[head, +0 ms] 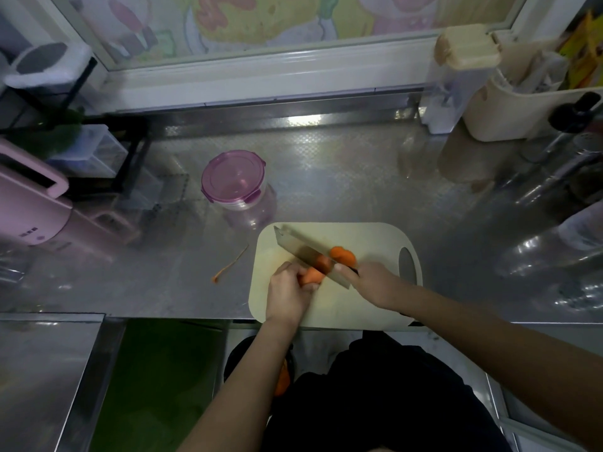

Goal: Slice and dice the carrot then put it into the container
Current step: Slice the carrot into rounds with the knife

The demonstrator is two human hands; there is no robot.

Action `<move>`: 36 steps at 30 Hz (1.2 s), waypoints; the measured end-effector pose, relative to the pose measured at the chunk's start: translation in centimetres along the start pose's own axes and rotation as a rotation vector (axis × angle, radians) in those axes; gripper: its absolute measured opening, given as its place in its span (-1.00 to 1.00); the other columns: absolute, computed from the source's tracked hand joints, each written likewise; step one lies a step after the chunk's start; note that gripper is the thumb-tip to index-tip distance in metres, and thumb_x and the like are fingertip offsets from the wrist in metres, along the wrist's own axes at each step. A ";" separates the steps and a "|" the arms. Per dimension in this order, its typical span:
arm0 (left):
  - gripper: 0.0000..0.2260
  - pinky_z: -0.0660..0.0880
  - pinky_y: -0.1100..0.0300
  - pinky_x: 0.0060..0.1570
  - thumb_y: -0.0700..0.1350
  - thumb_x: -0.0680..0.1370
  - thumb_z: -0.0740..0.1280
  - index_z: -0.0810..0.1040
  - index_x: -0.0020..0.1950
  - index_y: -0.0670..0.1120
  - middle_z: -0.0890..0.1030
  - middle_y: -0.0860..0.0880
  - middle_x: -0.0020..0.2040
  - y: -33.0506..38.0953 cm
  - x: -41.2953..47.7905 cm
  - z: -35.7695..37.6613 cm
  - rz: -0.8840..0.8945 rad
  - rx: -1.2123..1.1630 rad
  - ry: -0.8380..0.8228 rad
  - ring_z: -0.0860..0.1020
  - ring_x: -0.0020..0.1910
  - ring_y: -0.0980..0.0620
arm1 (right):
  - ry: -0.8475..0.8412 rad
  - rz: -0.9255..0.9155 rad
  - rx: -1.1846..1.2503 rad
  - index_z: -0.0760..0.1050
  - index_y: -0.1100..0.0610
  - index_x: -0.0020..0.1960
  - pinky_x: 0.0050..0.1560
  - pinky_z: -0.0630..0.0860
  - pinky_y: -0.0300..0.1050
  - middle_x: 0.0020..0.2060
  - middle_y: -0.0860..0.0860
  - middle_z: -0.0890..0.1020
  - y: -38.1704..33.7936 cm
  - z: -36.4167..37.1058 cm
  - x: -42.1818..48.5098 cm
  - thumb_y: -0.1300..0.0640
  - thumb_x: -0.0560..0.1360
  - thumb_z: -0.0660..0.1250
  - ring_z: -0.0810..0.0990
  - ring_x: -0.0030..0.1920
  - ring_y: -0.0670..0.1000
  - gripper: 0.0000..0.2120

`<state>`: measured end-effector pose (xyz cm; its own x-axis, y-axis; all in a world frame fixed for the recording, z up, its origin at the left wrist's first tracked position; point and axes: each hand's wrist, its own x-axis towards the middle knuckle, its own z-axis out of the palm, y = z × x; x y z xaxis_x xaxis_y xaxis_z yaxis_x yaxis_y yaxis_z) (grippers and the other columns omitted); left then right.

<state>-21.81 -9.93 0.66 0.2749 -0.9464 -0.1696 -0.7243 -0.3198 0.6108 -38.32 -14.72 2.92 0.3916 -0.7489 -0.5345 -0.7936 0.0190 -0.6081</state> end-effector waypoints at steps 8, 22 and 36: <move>-0.81 0.27 0.38 -0.16 -0.18 0.34 0.52 0.61 -0.11 -0.15 0.59 -0.06 -0.08 0.0 -0.2 0.1 -0.011 -0.002 0.020 0.52 -0.08 -0.02 | 0.094 -0.035 0.083 0.22 0.04 -0.43 -0.38 0.20 -0.32 -0.50 -0.02 0.34 -0.5 -0.4 -1.6 -0.08 0.64 0.03 0.32 -0.44 -0.12 -0.52; -0.83 0.27 0.39 -0.16 -0.21 0.36 0.50 0.59 -0.10 -0.19 0.59 -0.08 -0.05 0.4 -0.3 -0.1 -0.028 -0.015 0.022 0.52 -0.05 -0.03 | 0.085 -0.070 -0.061 0.20 0.02 -0.39 -0.26 0.25 -0.11 -0.49 0.01 0.36 -1.4 -0.2 -2.5 -0.12 0.62 0.04 0.35 -0.43 -0.09 -0.56; -0.86 0.25 0.37 -0.19 -0.22 0.39 0.45 0.59 -0.09 -0.21 0.56 -0.08 -0.05 0.4 -0.2 0.1 -0.010 0.034 -0.012 0.50 -0.06 -0.05 | 0.058 0.002 -0.052 0.44 0.21 0.16 -0.03 0.42 -0.04 -0.10 0.18 0.59 -1.5 1.7 0.9 -0.21 0.59 0.05 0.58 0.02 0.21 -0.49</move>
<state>-22.21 -9.83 0.90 0.2745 -0.9437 -0.1846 -0.7426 -0.3301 0.5827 -35.98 -14.29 2.37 0.3631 -0.7862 -0.5000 -0.8184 -0.0126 -0.5746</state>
